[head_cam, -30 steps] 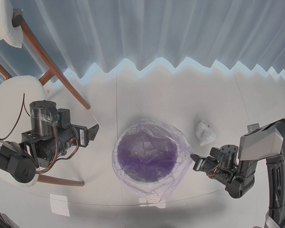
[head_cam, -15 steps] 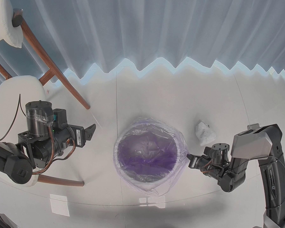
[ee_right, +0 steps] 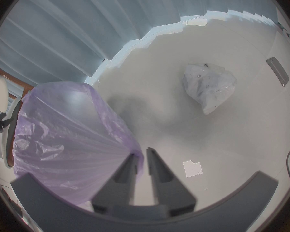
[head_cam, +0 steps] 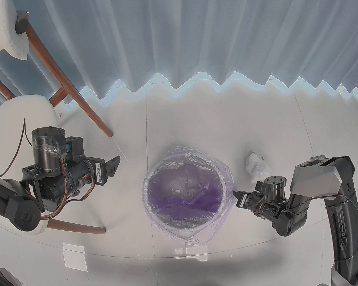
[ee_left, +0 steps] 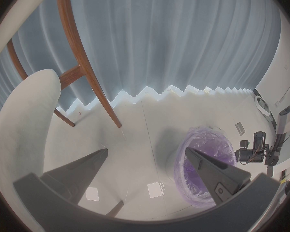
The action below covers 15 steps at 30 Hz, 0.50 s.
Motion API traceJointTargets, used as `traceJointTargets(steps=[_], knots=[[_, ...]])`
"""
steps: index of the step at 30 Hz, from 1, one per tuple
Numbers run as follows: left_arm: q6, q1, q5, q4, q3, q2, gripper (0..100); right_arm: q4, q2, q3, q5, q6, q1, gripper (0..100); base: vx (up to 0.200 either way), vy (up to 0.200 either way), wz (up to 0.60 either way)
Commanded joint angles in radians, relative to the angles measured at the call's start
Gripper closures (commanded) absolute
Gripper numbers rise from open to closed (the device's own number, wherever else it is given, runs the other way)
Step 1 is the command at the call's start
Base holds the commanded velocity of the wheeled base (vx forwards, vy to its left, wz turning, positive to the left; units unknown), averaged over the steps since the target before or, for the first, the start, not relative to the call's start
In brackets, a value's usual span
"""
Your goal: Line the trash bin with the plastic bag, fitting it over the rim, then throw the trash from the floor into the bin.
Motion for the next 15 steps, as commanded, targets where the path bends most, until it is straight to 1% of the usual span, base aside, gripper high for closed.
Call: traceJointTargets(steps=[1,2,4,5,6,8,9,11,12,13,15], knots=[[-0.001,-0.002,0.0,0.0,0.011,0.0,0,-0.022,-0.002,0.012,-0.01,0.002,0.001,0,0.0,0.0,0.0],[-0.001,-0.002,0.0,0.0,0.011,0.0,0,-0.022,-0.002,0.012,-0.01,0.002,0.001,0,0.0,0.0,0.0],[-0.001,-0.002,-0.008,0.0,0.02,-0.008,0,-0.123,-0.025,0.063,-0.051,0.011,0.002,0,0.0,0.0,0.0],[-0.001,-0.002,-0.008,0.0,0.02,-0.008,0,-0.123,-0.025,0.063,-0.051,0.011,0.002,0,0.0,0.0,0.0],[-0.003,-0.003,-0.029,0.0,0.032,-0.025,0,-0.209,-0.073,0.156,-0.065,0.025,0.002,0,0.0,0.0,0.0],[-0.001,-0.012,-0.046,-0.002,0.05,-0.042,0,-0.261,-0.142,0.259,-0.065,0.031,0.001,0,0.0,0.0,0.0],[0.0,-0.018,-0.052,-0.005,0.063,-0.048,0,-0.275,-0.179,0.308,-0.066,0.034,-0.004,0,0.0,0.0,0.0],[-0.001,-0.055,-0.074,-0.023,0.093,-0.069,0,-0.276,-0.294,0.415,-0.066,0.051,-0.029,0,0.0,0.0,0.0],[-0.001,-0.067,-0.081,-0.029,0.103,-0.076,0,-0.275,-0.331,0.441,-0.066,0.062,-0.035,0,0.0,0.0,0.0],[-0.001,-0.089,-0.101,-0.04,0.124,-0.086,0,-0.273,-0.41,0.495,-0.066,0.089,-0.055,0,0.0,0.0,0.0],[0.002,-0.124,-0.136,-0.049,0.15,-0.102,0,-0.266,-0.521,0.56,-0.068,0.111,-0.078,0,0.0,0.0,0.0]])
